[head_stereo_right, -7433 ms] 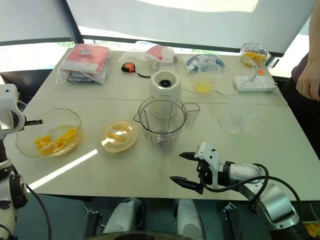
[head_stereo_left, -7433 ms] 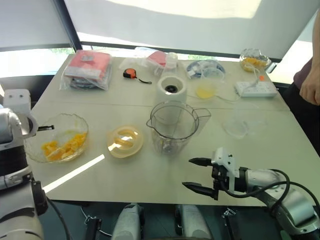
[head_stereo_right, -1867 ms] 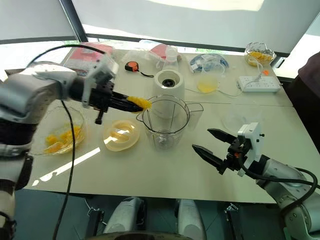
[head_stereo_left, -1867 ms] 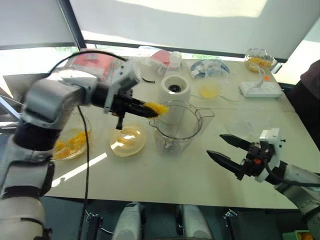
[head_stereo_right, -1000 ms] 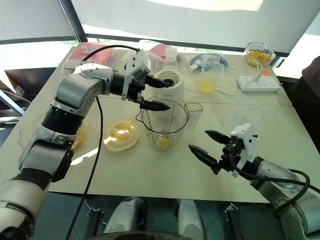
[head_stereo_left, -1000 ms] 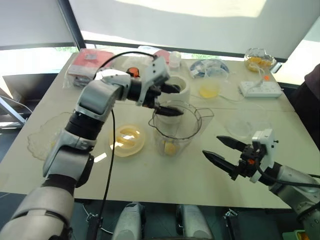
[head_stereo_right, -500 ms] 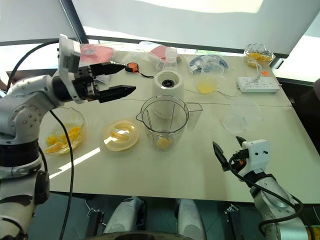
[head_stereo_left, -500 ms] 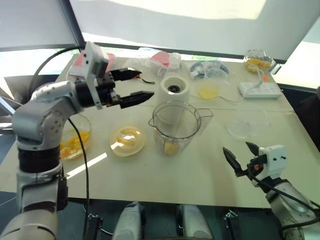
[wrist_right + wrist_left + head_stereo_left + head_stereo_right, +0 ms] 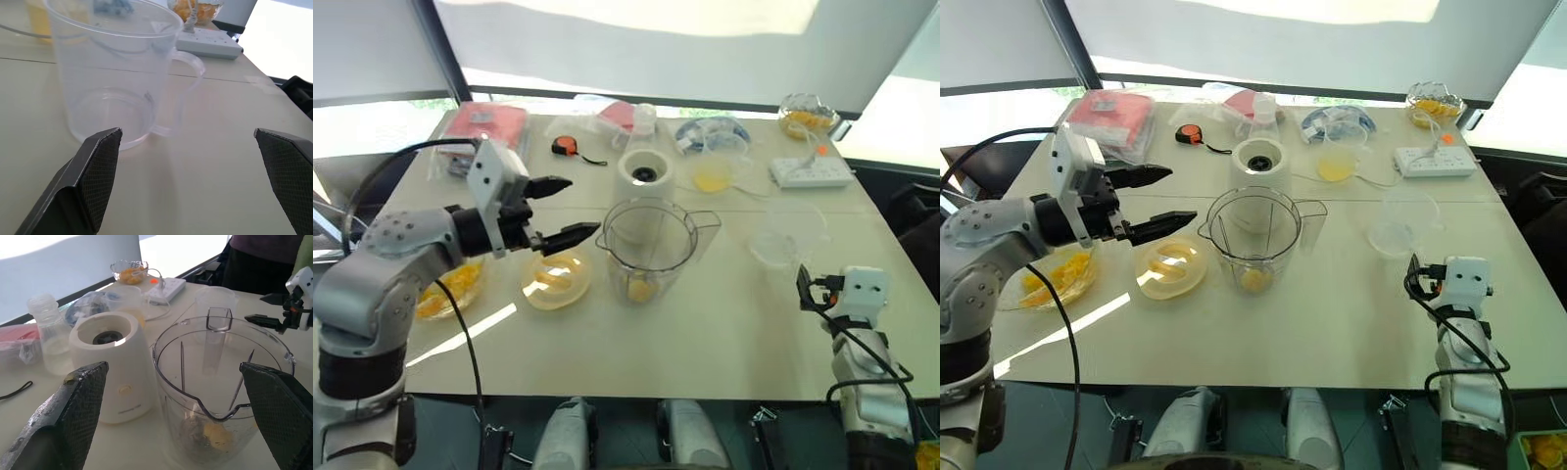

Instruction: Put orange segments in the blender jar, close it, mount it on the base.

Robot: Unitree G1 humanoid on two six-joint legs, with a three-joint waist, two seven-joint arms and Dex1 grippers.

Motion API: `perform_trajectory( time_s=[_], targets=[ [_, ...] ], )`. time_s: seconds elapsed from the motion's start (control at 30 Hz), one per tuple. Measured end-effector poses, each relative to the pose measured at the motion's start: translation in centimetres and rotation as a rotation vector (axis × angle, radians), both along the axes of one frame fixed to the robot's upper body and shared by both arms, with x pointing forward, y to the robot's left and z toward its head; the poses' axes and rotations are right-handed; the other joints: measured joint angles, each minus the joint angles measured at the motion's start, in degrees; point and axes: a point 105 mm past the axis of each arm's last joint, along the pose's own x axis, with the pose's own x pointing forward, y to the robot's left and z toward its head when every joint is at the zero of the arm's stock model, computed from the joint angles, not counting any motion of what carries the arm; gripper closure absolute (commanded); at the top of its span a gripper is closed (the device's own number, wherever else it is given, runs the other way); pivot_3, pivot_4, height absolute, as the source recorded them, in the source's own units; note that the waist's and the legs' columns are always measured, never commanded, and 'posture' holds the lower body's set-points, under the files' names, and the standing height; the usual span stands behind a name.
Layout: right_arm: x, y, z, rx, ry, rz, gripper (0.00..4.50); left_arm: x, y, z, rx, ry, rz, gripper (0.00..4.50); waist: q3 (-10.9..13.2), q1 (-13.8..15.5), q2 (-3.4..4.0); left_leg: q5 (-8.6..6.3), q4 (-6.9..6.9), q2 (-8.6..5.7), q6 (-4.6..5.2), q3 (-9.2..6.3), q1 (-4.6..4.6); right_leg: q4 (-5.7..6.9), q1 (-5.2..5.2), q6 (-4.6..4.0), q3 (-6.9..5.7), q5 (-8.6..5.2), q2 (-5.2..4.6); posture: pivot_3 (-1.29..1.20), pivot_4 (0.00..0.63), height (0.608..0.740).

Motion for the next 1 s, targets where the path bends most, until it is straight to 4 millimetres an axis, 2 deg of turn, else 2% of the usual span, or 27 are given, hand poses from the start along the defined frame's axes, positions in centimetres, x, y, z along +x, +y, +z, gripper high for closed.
perform_trajectory(
  time_s=[0.07,0.27,0.6,1.0],
  targets=[
    [0.8,-1.0,0.3,-0.024,-0.01,-0.023,0.0,-0.3,-0.1,0.1,-0.009,-0.005,0.013,0.03,0.01,0.02,0.01,0.0,0.0,-0.01,0.0,0.0,0.01,0.01,0.0,0.0,0.02,0.0,0.0,0.0,0.15,0.74],
    [2.4,-1.3,0.6,-0.027,-0.042,-0.014,0.0,-0.5,-0.4,0.6,-0.04,-0.024,0.04,0.03,0.0,0.13,0.03,0.0,0.0,-0.01,0.0,-0.03,0.02,0.01,0.03,0.01,0.02,0.01,0.04,0.0,0.15,0.74],
    [3.0,-2.9,0.4,-0.061,-0.032,-0.043,0.0,-0.2,-0.2,0.7,-0.049,-0.03,0.075,0.03,0.0,0.02,0.03,0.0,0.01,-0.03,0.0,0.0,0.02,0.0,0.03,0.01,0.07,0.01,0.04,0.0,0.15,0.74],
    [5.1,-2.3,-0.6,-0.023,-0.006,-0.015,0.0,0.1,-0.7,0.5,-0.044,-0.03,0.077,0.03,0.0,-0.25,0.03,0.0,0.01,-0.03,0.0,0.02,0.02,-0.02,0.03,0.01,0.11,0.01,0.04,0.0,0.15,0.74]
  ],
)
